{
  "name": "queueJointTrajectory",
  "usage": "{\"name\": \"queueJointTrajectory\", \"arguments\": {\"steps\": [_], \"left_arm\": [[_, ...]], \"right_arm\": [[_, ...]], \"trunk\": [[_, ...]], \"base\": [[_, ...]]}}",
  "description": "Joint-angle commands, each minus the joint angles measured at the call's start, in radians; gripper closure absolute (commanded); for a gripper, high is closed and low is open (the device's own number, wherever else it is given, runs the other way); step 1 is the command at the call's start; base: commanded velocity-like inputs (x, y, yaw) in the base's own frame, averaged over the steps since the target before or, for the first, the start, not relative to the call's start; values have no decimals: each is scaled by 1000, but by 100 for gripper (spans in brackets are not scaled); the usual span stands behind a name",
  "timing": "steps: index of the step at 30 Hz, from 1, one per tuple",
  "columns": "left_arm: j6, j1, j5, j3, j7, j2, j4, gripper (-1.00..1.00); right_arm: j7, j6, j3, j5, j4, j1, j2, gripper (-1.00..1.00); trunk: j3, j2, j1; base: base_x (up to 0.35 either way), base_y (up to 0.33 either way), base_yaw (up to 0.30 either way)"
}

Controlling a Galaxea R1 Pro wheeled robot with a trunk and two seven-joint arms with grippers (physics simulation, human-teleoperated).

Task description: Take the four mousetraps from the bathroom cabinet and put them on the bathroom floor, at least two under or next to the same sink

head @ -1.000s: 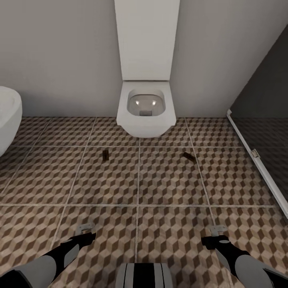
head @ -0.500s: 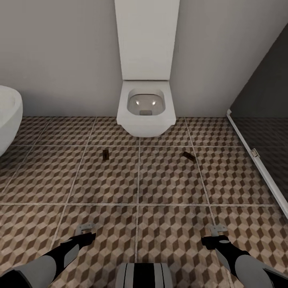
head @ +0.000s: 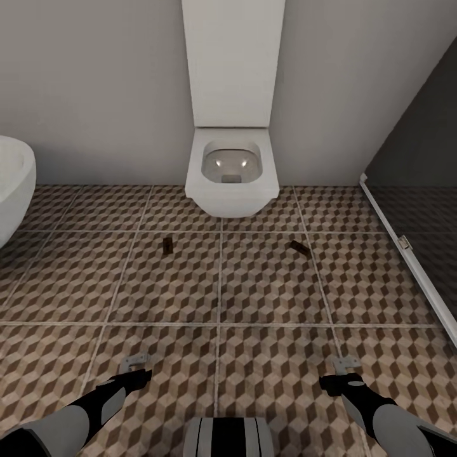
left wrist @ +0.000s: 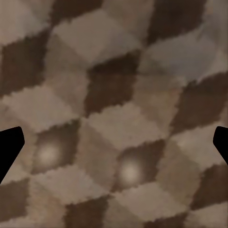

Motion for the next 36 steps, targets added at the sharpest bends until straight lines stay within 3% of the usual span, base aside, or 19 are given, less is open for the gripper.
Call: {"name": "queueJointTrajectory", "arguments": {"steps": [1,36], "left_arm": [[0,0,8,-8,4,1,-2,-100],[-1,-1,5,-9,-8,1,12,-100]], "right_arm": [[-2,0,-8,11,1,-1,0,-100],[-21,-4,-11,-2,-1,-1,-2,-100]], "trunk": [[-1,0,0],[-1,0,0]], "base": [[0,0,0],[0,0,0]]}}
